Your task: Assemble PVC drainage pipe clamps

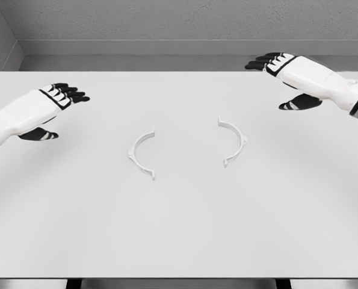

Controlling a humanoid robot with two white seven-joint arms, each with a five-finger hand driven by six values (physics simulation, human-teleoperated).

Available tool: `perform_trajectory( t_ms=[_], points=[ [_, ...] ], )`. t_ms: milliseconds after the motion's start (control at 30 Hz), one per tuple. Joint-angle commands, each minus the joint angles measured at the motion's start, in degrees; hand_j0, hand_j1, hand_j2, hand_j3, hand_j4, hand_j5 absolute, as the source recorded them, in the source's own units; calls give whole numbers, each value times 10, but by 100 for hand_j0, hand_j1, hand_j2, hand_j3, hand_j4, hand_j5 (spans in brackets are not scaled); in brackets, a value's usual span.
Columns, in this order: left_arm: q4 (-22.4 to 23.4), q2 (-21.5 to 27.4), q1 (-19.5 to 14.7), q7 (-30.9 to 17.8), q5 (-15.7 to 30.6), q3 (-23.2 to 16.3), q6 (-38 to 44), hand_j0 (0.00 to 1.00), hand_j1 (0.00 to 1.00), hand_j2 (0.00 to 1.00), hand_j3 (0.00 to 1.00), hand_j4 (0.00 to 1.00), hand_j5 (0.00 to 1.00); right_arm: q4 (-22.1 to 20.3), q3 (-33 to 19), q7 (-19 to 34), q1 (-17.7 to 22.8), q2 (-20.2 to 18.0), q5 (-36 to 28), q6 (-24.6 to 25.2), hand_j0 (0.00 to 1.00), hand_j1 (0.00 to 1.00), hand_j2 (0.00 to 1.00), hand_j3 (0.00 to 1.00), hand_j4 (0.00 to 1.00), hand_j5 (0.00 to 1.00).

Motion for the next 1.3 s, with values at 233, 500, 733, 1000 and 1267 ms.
perform_trajectory(
  t_ms=[233, 500, 733, 1000, 1267],
  points=[
    [-4, -40, -4, 0, 0, -14, 0, 100, 100, 100, 100, 100, 100, 209, -37, -53, -20, 132, 80, 1, 100, 100, 100, 100, 100, 100],
    [-1, -61, -10, -1, -3, -35, 0, 100, 100, 100, 100, 100, 100, 226, -44, -59, -11, 147, 82, 1, 100, 100, 100, 100, 100, 100],
    [2, -78, -12, -1, -3, -57, 0, 100, 100, 100, 100, 100, 100, 222, -60, -55, 8, 127, 75, 1, 100, 100, 100, 100, 100, 100],
    [11, -111, -16, -22, -15, -65, 0, 100, 100, 100, 100, 100, 100, 183, -55, -51, 32, 127, 75, 1, 100, 100, 100, 100, 100, 100],
    [13, -127, -26, -30, -19, -78, 0, 100, 100, 100, 100, 100, 100, 179, -44, -51, 35, 128, 75, 1, 100, 100, 100, 100, 100, 100]
  ],
)
